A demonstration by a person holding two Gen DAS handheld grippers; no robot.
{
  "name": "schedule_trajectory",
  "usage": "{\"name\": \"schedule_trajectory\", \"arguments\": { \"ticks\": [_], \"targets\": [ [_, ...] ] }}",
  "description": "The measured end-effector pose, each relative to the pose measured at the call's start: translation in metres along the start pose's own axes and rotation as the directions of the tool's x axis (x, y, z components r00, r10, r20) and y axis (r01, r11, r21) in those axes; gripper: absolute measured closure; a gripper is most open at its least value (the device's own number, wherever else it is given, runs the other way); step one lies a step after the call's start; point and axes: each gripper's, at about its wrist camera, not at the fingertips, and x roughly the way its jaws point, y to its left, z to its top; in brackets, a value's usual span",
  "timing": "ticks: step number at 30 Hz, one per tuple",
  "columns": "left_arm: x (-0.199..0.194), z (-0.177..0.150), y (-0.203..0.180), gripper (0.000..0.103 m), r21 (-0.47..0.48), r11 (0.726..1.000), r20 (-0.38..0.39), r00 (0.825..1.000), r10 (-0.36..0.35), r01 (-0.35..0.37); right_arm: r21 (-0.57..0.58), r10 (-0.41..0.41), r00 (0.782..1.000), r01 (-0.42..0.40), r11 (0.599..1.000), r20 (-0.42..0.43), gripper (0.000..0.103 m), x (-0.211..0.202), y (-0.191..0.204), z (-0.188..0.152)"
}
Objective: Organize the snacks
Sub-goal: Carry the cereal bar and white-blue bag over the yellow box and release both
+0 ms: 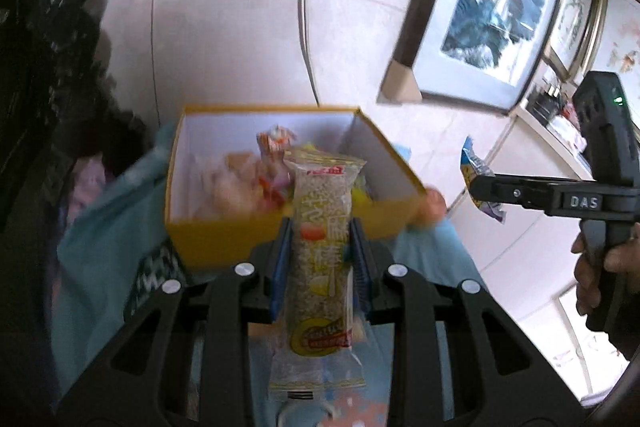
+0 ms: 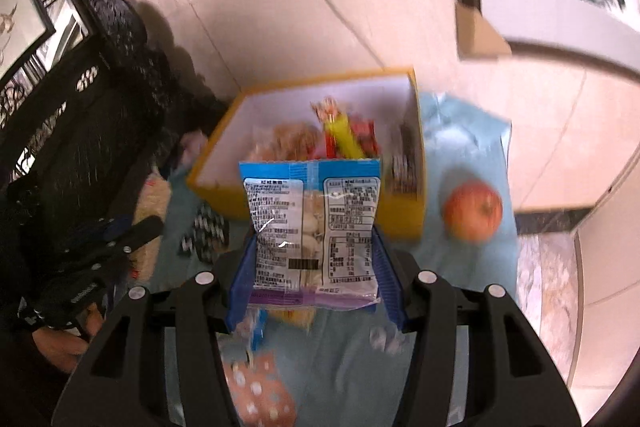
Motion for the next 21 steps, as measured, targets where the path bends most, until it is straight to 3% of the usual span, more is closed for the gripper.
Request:
{"name": "schedule_trajectory", "arguments": {
  "ticks": [9, 10, 11, 12, 15, 21],
  "targets": [
    [0.042, 0.097, 0.010, 0.074, 0.031, 0.997, 0.049, 0.996, 0.073, -0.075, -0.022, -0.010, 0.998, 0.011, 1.000, 0.060, 0.047, 0.024, 0.005, 0.095],
    [0.049, 0.103, 0.012, 0.065, 0.034, 0.994, 0.041, 0.994, 0.102, -0.104, -0.005, -0.008, 0.998, 0.009, 1.000, 0.061, 0.039, 0.034, 0.004, 0.105],
    [0.056, 0.105, 0.013, 0.030, 0.037, 0.991, 0.024, 0.992, 0.125, -0.126, -0.001, -0.021, 0.999, 0.021, 1.000, 0.048, 0.030, 0.042, 0.003, 0.108],
    [0.067, 0.106, 0.016, 0.016, 0.040, 0.984, -0.001, 0.985, 0.174, -0.174, -0.001, -0.062, 0.998, 0.062, 0.998, 0.014, 0.023, 0.057, 0.000, 0.111],
    [0.084, 0.093, 0.027, 0.013, 0.041, 0.978, -0.055, 0.976, 0.208, -0.206, 0.027, -0.090, 0.996, 0.090, 0.996, -0.019, 0.023, 0.073, -0.010, 0.102],
    [0.073, 0.051, 0.045, 0.013, -0.017, 0.981, -0.085, 0.978, 0.189, -0.191, 0.021, -0.086, 0.994, 0.087, 0.996, -0.074, 0.023, 0.078, -0.017, 0.056]
  ]
}}
